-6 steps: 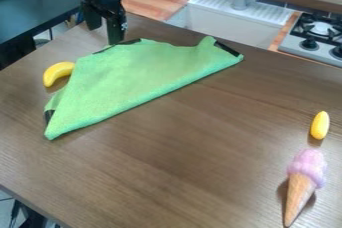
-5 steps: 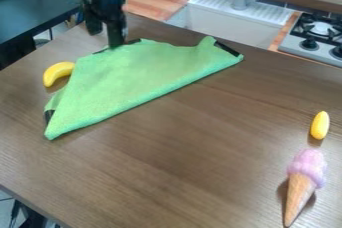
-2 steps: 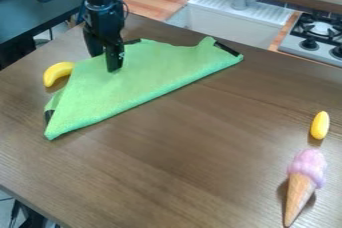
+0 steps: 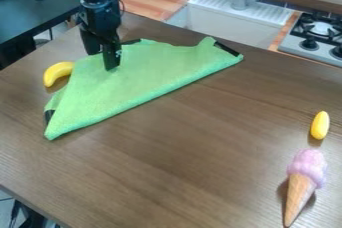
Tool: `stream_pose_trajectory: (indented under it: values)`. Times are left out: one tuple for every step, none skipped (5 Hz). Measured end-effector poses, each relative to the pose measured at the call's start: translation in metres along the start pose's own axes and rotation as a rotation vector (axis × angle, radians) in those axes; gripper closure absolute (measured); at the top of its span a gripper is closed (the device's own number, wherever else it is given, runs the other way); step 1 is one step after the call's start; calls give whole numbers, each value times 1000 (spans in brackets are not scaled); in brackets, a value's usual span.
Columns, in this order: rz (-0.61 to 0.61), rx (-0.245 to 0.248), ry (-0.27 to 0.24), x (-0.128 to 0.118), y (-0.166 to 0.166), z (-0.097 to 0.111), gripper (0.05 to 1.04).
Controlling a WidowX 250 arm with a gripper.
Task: Unfold the cloth from top left to bottom right
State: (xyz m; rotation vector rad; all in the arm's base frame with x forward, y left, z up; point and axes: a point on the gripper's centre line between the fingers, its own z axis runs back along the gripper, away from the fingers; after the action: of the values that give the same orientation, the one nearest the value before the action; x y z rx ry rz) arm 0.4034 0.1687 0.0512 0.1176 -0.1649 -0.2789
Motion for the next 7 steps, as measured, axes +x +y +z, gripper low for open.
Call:
stream_pose_trajectory:
  values:
    - [10, -34, -12, -3, 5, 4, 83]
    - [-6, -61, -26, 0, 4, 9, 83]
    - [-5, -51, -23, 1, 6, 11, 83]
    - [3, -20, -20, 5, 10, 15, 85]
    - [1, -26, -5, 9, 5, 11, 91]
    - [14, -23, 3, 11, 7, 8, 122]
    - [14, -19, 19, 11, 7, 4, 189]
